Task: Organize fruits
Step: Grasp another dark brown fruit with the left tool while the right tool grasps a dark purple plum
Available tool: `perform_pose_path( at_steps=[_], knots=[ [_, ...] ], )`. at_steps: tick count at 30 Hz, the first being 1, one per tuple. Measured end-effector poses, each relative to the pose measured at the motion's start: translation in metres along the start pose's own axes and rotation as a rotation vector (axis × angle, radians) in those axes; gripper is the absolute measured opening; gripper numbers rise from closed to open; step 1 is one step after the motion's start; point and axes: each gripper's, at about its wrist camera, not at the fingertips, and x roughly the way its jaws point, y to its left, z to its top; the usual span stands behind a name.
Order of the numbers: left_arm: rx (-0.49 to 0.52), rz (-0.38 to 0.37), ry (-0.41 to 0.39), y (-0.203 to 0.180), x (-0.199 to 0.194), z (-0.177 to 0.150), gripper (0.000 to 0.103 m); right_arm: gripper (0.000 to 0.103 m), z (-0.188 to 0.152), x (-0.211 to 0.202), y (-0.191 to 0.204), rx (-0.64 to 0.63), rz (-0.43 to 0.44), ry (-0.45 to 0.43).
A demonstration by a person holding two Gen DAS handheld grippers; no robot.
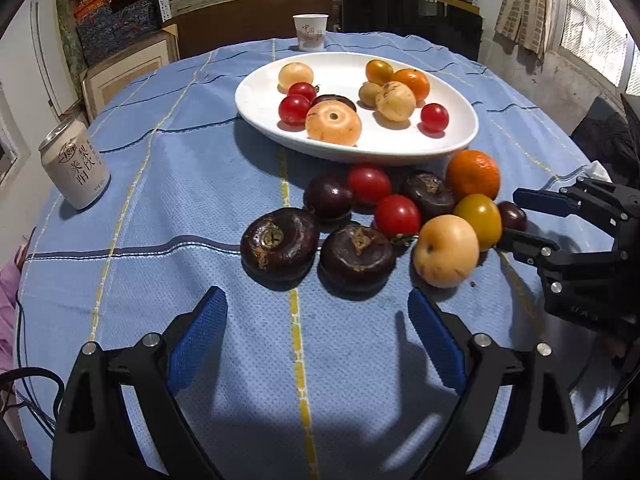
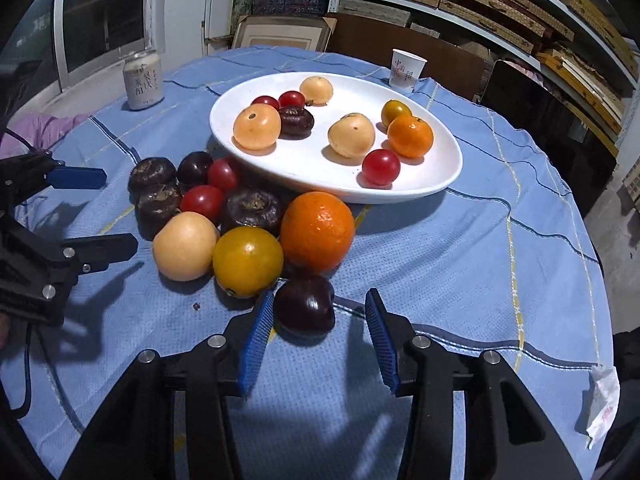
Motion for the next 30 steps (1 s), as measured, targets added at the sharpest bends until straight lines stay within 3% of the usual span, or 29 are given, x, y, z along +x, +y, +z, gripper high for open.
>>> perform_pose_path(
  at_steps=[1, 4, 15, 21, 25, 27, 29, 30],
  knots=[
    [-0.006, 0.009, -0.005, 0.001, 0.000, 0.001, 0.090, 0.046, 0.001, 0.002, 0.000, 0.002, 0.001, 0.008],
    [-0.028, 0.045, -0.014, 0.010, 0.001, 0.006, 0.090, 0.030, 0.001, 0.001, -0.004, 0.027, 0.035, -0.006],
    [-0.167, 0.085, -0.033, 0.046, 0.004, 0.017, 0.092, 0.030, -0.005, -0.008, -0.034, 0.179, 0.123, -0.076],
    [-0.138, 0.114, 0.030, 0.044, 0.030, 0.025, 0.093, 0.030, -0.005, -0.008, -0.034, 0.179, 0.130, -0.080],
    [-0.173, 0.089, 0.035, 0.053, 0.035, 0.030, 0.093, 0.030, -0.006, -0.008, -0.034, 0.187, 0.135, -0.078],
    [-0.168, 0.081, 0.023, 0.052, 0.034, 0.029, 0.088, 0.030, -0.006, -0.008, -0.034, 0.188, 0.137, -0.079],
    [-0.140, 0.080, 0.017, 0.047, 0.034, 0.029, 0.063, 0.030, -0.006, -0.008, -0.034, 0.184, 0.136, -0.080],
    [-0.129, 0.088, 0.014, 0.045, 0.034, 0.029, 0.063, 0.030, -0.006, -0.008, -0.034, 0.183, 0.136, -0.082]
  ],
)
